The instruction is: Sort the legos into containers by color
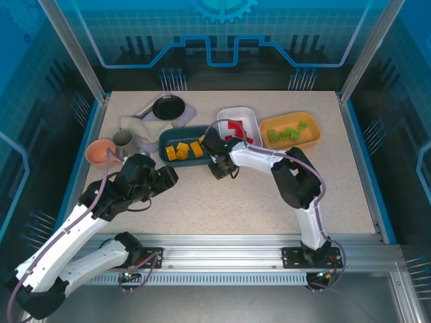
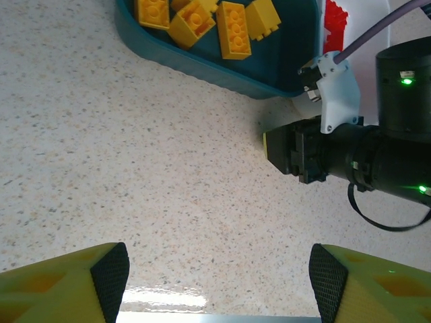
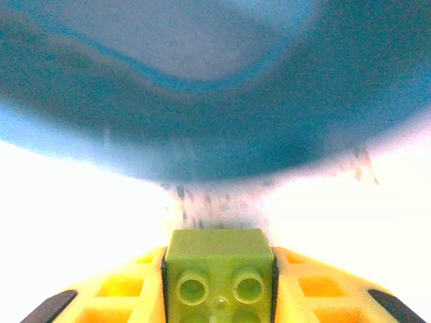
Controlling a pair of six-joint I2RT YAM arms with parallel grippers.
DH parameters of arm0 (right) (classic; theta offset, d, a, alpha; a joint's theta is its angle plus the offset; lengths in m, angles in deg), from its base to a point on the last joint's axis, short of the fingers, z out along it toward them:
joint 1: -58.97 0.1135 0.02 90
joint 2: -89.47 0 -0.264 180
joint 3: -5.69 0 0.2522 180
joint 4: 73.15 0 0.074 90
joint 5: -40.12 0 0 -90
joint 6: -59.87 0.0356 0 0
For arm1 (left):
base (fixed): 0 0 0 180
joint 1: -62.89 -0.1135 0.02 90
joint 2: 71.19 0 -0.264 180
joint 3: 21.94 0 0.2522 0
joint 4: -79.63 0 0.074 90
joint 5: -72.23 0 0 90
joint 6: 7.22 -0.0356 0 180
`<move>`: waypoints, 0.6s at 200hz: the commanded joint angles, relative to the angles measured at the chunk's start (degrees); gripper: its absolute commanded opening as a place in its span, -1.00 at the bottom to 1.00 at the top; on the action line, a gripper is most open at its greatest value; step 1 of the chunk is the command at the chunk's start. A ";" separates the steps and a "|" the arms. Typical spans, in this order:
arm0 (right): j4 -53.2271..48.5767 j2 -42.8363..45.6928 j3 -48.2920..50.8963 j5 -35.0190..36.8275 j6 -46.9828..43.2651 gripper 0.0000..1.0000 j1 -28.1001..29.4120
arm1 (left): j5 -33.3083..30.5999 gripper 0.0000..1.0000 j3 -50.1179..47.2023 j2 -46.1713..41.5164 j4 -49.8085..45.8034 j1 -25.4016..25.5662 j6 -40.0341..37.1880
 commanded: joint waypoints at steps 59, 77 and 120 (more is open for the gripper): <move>-5.05 20.50 3.67 -7.46 7.01 -0.42 -25.69 | 12.95 0.49 14.68 23.22 19.07 0.33 -10.22; -4.78 16.68 0.55 -8.56 8.00 -0.42 -32.14 | 14.95 0.49 18.69 29.20 21.35 0.49 -10.77; -11.23 3.86 -13.45 -4.16 12.26 -0.42 -42.60 | 17.44 0.49 28.11 39.75 22.64 1.38 -12.01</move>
